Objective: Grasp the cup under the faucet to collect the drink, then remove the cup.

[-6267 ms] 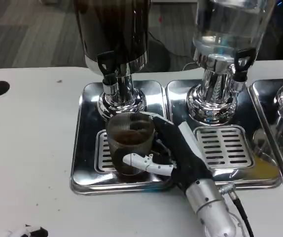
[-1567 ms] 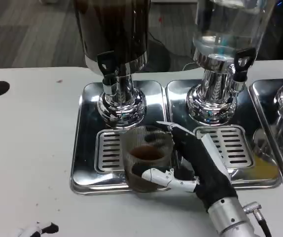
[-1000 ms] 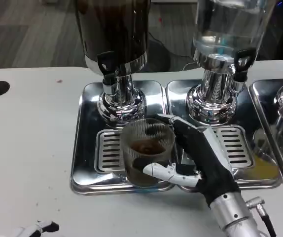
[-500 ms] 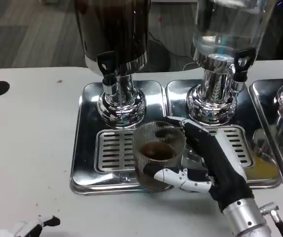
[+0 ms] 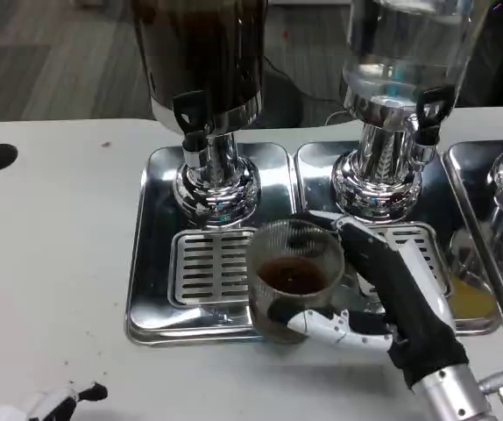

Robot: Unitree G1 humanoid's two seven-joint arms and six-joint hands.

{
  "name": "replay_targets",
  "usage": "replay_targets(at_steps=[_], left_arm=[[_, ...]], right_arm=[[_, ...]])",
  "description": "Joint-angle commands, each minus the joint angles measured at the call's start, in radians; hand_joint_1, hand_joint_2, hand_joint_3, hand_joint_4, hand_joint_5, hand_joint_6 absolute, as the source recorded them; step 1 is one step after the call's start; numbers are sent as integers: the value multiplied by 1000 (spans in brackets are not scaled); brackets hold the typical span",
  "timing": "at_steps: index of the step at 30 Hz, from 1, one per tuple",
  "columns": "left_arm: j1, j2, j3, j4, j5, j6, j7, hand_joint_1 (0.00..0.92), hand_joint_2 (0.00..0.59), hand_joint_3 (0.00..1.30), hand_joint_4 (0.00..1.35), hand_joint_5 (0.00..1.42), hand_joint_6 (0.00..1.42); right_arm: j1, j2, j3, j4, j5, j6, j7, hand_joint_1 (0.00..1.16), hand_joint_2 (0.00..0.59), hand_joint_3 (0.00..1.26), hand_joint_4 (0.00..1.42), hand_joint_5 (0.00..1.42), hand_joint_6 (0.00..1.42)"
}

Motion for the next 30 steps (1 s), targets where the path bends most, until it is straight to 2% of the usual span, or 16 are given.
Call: replay_targets(at_steps=[1, 15, 30], left_arm=[[-5, 12, -7, 6, 11, 16, -17, 0, 159, 319, 236, 325, 529], [-6, 14, -5, 2, 6, 43, -17, 0, 160, 314, 236, 325, 531], [1, 9, -8, -21, 3, 78, -27, 0, 156, 314, 236, 325, 533]], right_arm=[[16, -8, -15, -41, 32, -78, 0, 724, 99, 386, 441, 475, 314], [57, -34, -36, -25, 54, -148, 19, 738, 94, 386, 441, 489, 319], [86, -64, -69, 58, 86, -274, 34, 727, 99, 395, 457, 491, 319]])
